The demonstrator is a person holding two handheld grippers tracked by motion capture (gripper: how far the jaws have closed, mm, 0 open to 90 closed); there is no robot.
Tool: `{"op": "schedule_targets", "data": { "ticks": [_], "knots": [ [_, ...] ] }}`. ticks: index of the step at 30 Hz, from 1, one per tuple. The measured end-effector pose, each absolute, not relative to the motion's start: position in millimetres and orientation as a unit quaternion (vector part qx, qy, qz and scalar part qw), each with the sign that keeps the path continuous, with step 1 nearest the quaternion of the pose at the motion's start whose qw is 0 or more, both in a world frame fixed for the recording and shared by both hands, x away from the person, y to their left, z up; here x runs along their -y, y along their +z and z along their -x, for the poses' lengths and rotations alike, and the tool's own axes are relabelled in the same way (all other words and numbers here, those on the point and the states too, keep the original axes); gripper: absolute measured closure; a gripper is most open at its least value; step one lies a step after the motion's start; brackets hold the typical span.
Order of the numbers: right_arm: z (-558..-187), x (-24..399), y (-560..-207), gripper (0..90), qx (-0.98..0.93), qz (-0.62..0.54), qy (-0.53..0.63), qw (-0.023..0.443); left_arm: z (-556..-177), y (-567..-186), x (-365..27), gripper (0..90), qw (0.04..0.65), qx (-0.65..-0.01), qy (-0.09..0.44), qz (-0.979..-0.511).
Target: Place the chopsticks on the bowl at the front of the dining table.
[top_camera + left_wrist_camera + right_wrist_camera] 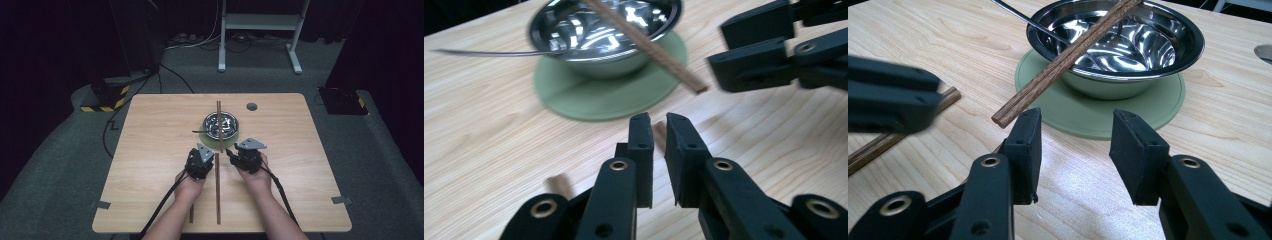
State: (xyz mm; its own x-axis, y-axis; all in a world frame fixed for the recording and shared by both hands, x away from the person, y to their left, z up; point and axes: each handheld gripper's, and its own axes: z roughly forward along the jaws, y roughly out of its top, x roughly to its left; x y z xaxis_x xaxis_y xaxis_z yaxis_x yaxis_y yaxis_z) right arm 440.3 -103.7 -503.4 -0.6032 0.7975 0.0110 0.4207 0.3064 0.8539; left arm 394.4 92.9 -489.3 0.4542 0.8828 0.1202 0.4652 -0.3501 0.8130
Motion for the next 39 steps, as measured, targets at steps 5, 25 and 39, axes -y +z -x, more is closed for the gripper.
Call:
{"op": "schedule_targets", "data": {
  "ticks": [5,25,39],
  "knots": [
    [-441.3,104.9,-504.4,54.2,-0.779,-0.392,0.44,0.215,-388.4,-490.4,-124.6,74.5,0.361,-0.457,0.287,-0.761],
    [-443.9,105.6,-509.7,53.8,-0.786,-0.398,0.418,0.22,-348.2,-525.5,-245.1,40.6,0.319,-0.552,0.255,-0.727],
    [-453.7,120.8,-503.7,45.6,-0.785,-0.44,0.387,0.199,-337.9,-529.3,-253.9,18.7,0.327,-0.55,0.241,-0.73]
  ]
}}
